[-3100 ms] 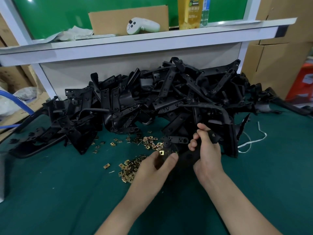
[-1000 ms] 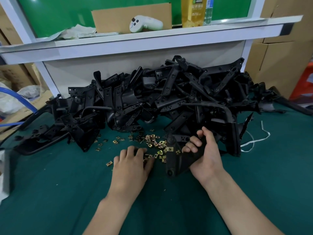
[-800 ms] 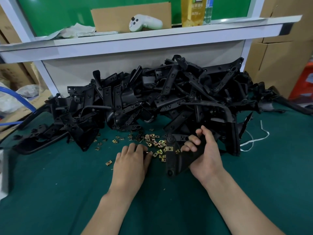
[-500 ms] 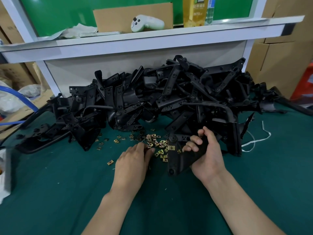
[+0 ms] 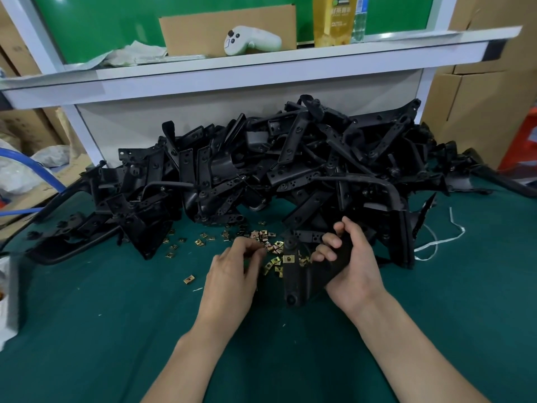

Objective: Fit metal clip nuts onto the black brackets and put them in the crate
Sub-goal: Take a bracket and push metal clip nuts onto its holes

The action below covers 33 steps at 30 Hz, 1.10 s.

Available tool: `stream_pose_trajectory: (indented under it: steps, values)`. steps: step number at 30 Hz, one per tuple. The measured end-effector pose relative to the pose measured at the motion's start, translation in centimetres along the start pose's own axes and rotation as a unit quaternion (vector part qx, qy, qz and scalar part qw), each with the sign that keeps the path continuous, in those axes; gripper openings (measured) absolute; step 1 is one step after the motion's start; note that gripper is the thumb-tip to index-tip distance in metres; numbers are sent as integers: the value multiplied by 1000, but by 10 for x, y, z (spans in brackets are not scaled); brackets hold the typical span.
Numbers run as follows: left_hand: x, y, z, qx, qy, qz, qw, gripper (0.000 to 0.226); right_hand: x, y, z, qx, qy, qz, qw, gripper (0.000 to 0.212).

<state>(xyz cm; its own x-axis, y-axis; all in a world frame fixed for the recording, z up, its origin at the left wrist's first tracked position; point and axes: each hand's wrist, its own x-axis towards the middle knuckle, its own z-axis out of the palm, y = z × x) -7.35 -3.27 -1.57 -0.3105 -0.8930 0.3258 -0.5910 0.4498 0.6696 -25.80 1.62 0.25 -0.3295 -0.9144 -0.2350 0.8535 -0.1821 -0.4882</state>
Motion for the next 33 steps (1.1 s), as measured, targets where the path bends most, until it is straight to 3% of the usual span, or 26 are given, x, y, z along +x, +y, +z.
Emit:
stream_pose_trajectory:
  steps: [7, 16, 21, 26, 33]
  values:
    - [0, 8, 3, -152, 25, 16, 988, 38, -1, 12, 6, -145, -45, 42, 987, 17]
    - [-2, 17, 7, -167, 70, 79, 980, 42, -6, 26, 3, -290, -160, 52, 942, 22]
    - [-2, 13, 7, -145, 68, 107, 981, 32, -6, 27, 2, -336, -155, 8, 929, 19]
    - [-4, 6, 5, -144, 55, 115, 981, 51, -5, 28, 3, -331, -108, 0, 937, 10]
    - [0, 11, 3, -141, 73, 85, 984, 17, -6, 24, 3, -293, -108, 19, 950, 16]
